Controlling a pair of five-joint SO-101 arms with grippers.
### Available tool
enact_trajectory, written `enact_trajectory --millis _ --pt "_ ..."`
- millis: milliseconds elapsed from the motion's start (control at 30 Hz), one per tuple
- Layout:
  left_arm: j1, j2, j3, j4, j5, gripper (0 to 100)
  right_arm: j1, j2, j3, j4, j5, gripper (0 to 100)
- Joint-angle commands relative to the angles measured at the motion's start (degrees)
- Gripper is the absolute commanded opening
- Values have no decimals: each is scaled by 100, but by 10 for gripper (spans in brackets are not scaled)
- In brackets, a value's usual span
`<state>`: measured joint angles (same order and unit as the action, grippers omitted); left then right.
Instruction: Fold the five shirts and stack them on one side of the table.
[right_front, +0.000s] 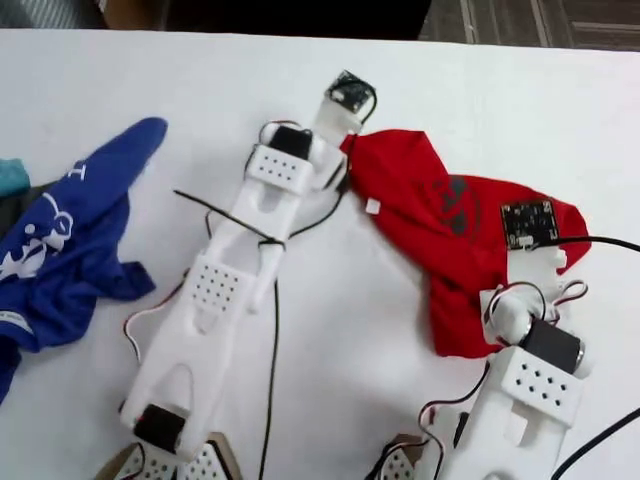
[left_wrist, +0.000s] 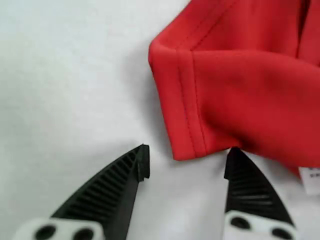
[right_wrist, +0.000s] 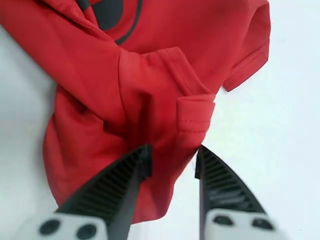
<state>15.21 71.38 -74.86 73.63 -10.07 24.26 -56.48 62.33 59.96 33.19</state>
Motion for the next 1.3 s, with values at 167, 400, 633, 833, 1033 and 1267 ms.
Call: enact_trajectory --millis 167,400,633,833,1033,1267 --pt "264 88 -75 -316 -123 240 -48 -549 -237 224 -44 149" --pt "105 44 -233 70 -299 20 -48 -787 -229 312 -44 149" --pt "-281 -343 -1437 1521 -299 24 -48 -734 -70 268 -44 149" --pt "-818 -862 -1991 2875 -308 24 -136 -734 -18 259 -44 149" --pt "-1890 -1829 -1429 2901 -299 24 -1323 -673 26 259 -510 149" --pt "-2884 -3930 1789 2901 -668 24 -2730 796 -440 31 -651 152"
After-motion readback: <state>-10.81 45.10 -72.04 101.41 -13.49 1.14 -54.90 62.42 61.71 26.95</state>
